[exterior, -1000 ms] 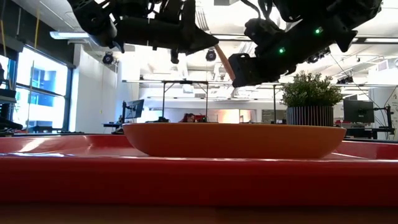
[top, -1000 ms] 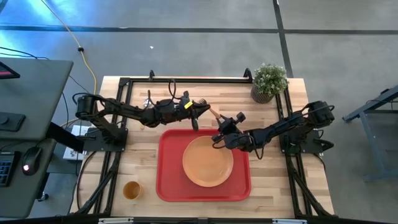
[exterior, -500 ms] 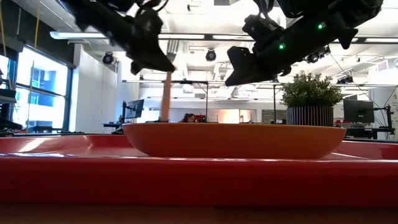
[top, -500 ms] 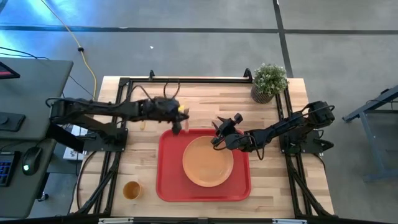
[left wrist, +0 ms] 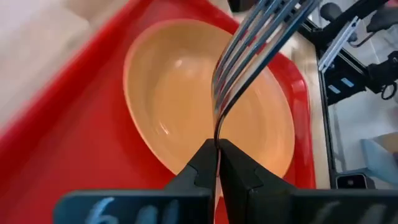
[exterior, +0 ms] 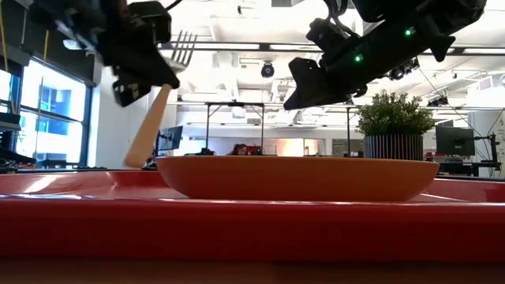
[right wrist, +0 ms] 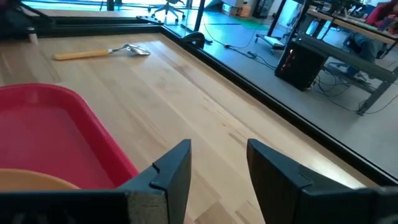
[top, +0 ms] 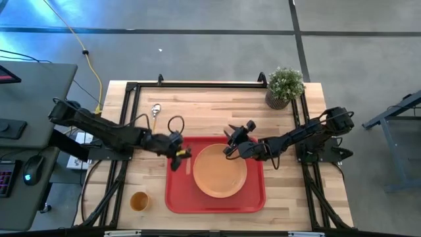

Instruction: Pick and place plate/cup/fork/spoon on tray

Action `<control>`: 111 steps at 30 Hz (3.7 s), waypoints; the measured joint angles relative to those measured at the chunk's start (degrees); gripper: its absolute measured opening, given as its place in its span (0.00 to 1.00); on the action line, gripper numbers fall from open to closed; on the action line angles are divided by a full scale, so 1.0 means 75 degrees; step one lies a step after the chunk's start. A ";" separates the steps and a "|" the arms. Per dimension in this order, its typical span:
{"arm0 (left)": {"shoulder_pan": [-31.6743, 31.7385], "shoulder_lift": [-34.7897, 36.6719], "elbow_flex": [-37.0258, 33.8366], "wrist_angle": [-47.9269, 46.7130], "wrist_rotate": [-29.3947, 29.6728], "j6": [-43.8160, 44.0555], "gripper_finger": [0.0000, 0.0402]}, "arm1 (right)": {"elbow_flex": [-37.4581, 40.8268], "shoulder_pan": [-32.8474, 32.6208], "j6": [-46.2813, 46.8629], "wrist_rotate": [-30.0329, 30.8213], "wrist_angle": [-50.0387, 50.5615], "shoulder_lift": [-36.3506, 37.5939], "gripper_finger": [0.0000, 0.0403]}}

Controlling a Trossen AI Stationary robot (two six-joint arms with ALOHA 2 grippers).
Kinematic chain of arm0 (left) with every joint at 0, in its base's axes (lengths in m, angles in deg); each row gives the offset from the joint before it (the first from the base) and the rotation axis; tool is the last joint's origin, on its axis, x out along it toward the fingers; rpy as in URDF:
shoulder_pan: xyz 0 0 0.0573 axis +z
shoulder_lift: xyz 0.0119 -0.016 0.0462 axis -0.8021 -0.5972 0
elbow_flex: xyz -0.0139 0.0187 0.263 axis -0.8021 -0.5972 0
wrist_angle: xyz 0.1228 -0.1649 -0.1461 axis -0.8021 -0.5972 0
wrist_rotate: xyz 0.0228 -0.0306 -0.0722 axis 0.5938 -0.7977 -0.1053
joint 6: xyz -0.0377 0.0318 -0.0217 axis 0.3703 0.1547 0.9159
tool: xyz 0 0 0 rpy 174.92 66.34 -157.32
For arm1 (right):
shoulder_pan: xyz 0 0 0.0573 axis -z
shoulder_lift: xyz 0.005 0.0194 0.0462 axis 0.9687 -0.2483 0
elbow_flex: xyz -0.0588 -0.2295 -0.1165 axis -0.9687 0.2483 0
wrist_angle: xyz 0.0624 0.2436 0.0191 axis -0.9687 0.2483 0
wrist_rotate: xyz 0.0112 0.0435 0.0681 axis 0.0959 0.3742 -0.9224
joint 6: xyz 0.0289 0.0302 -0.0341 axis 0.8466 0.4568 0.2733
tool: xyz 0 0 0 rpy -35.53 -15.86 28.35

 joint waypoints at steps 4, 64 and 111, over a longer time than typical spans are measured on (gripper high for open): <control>-0.0375 -0.0098 -0.0733 0.1523 0.0058 0.1002 0.00 | -0.0003 0.0033 0.0270 0.0105 -0.0350 0.0000 0.36; 0.0139 -0.1249 -0.1489 0.2377 -0.1404 0.0328 0.36 | -0.0009 0.0108 -0.0207 -0.0178 -0.0391 0.0000 0.36; 0.5274 -0.1371 0.0333 -0.5214 0.3361 -0.0197 0.23 | -0.0009 -0.0201 -0.1002 0.0979 -0.0119 0.0000 0.36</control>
